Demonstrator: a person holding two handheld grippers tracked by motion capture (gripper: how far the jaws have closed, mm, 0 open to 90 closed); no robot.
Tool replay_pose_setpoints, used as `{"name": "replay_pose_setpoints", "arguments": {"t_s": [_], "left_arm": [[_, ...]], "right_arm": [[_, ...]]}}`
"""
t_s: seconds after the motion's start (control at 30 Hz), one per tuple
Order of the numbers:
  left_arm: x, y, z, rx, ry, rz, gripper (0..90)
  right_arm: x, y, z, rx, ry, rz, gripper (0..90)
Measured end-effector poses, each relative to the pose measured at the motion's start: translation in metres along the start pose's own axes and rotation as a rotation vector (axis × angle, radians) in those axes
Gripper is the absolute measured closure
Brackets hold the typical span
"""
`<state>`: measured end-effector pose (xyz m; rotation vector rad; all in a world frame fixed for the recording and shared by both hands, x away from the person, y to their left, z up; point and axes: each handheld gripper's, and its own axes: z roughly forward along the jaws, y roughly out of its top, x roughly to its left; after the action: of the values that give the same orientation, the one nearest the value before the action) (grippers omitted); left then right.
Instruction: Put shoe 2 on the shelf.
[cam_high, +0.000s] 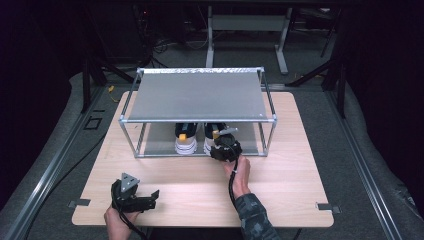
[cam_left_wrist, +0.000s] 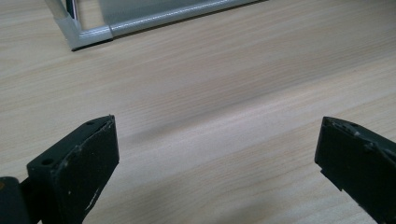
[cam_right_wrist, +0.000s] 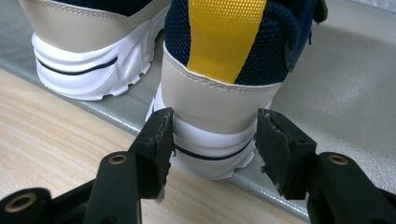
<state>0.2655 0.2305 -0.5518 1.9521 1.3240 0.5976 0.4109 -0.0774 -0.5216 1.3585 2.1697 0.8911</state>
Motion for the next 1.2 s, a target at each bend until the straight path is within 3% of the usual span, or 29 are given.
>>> {"name": "replay_pose_setpoints", "arguments": {"t_s": [0.17,0.53,0.73,0.93,1.1,1.2], "left_arm": [[0.001,0.001,0.000,0.002,-0.002,-0.003,0.0],[-0.002,0.007,0.006,-0.004,-0.016,0.001,0.0],[-0.005,0.014,0.006,-0.014,-0.020,0.006,0.0],[-0.004,0.013,0.005,-0.013,-0.019,0.002,0.0],[-0.003,0.013,0.003,-0.007,-0.016,0.008,0.0],[-0.003,0.012,0.002,-0.006,-0.017,0.007,0.0]], "right_arm": [[0.001,0.002,0.003,0.005,-0.026,-0.002,45.9],[0.000,0.002,0.006,-0.002,0.008,0.006,45.6],[0.001,0.003,0.008,0.002,-0.018,0.007,45.6],[-0.001,0.004,0.010,0.009,-0.002,0.008,44.2],[-0.001,0.001,0.002,0.006,0.021,0.022,28.7],[-0.004,-0.002,-0.012,0.000,0.067,0.019,21.8]]}}
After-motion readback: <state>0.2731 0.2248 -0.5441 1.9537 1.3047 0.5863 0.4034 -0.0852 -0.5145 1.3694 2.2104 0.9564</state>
